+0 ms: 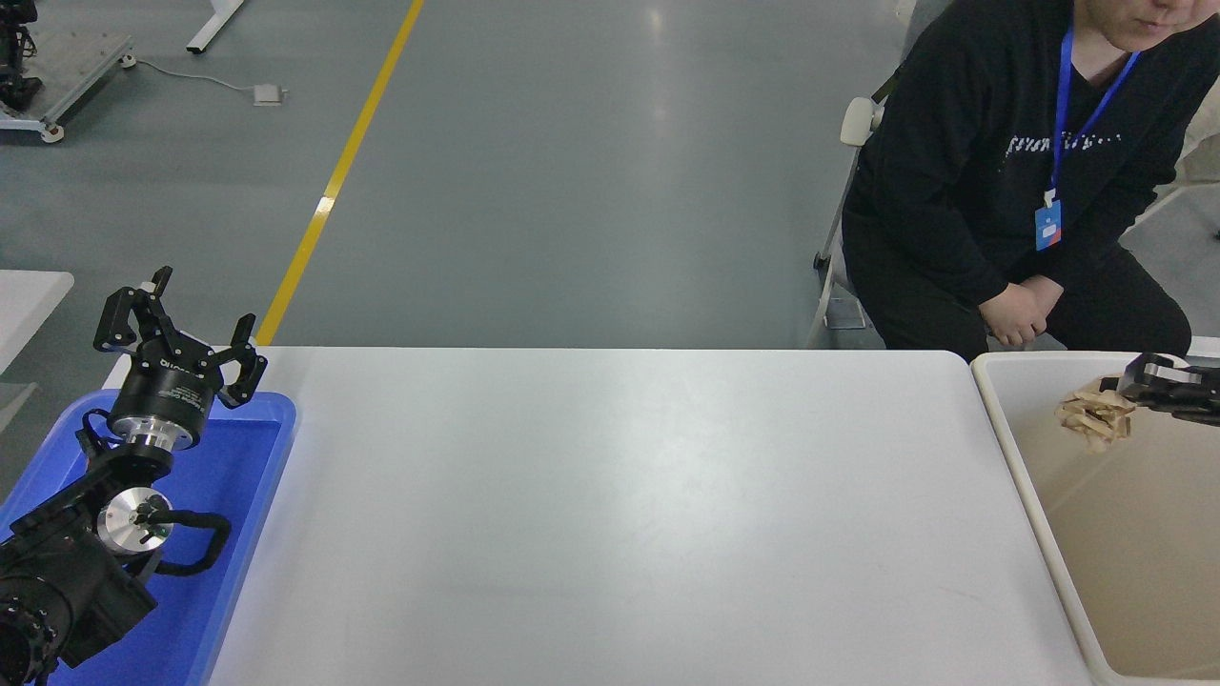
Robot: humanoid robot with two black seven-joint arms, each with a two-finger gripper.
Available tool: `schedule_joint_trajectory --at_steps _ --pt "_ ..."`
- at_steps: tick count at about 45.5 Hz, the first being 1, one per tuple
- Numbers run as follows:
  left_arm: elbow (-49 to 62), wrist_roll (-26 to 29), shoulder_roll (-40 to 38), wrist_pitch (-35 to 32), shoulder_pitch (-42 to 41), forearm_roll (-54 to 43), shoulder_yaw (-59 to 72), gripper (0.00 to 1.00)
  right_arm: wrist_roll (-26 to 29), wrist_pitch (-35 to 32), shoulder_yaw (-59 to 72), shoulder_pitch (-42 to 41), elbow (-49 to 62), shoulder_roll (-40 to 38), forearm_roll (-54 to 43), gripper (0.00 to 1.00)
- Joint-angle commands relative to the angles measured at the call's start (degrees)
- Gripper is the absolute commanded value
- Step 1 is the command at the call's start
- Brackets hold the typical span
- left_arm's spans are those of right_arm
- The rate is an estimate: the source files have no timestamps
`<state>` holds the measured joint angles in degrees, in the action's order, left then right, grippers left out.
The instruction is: Clean the table surface
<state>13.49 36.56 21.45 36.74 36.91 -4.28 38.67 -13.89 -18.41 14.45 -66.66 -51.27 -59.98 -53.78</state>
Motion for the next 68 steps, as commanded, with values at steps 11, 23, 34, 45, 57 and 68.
schedule_joint_trajectory --at_steps 11,23,34,45,57,68 --pt "0.0 0.0 0.0 0.0 0.0 0.1 0.0 1.0 0.1 13.1 0.0 18.3 31.8 22.4 11.4 0.04" --pt "0.0 0.0 0.0 0.0 0.0 0.0 0.0 1.0 0.9 23.6 -0.1 25.3 43.8 34.8 20.4 0.04" --pt "0.0 0.0 0.0 0.0 0.0 0.0 0.0 1.0 3.0 32.6 0.0 28.8 45.4 40.3 29.1 0.04" --pt "0.0 0.0 0.0 -0.1 0.0 0.0 0.0 1.0 4.2 35.8 -0.1 29.5 45.4 42.1 34.5 0.04" --pt "0.0 0.0 0.0 -0.1 0.0 0.0 0.0 1.0 4.4 37.5 -2.0 29.5 45.1 43.1 36.1 1.0" --pt "0.0 0.0 0.0 -0.1 0.0 0.0 0.0 1.0 4.3 38.5 -6.5 29.1 44.2 42.5 36.6 1.0"
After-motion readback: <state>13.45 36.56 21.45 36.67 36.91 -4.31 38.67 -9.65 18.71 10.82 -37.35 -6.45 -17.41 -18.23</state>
